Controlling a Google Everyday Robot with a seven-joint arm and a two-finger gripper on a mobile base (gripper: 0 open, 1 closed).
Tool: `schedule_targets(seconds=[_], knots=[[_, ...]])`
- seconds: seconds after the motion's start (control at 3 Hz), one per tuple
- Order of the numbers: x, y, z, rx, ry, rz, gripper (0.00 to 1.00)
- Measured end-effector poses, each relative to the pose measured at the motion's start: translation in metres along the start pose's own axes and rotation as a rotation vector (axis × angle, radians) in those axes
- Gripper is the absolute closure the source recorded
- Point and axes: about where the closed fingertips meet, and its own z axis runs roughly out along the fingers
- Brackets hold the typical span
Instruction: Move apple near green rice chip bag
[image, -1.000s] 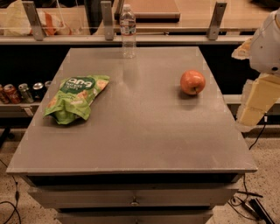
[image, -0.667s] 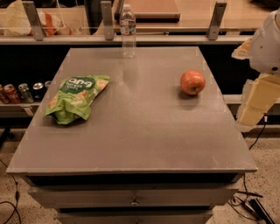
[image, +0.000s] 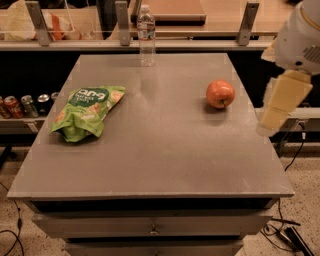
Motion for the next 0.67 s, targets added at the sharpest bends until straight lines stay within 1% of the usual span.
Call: schedule_targets(seconds=[0.33,0.67], knots=[[-0.02,-0.018,0.01,-0.026,0.002,0.123,0.0],[-0.038,-0.035,0.025,-0.001,0.03,0.26,0.0]])
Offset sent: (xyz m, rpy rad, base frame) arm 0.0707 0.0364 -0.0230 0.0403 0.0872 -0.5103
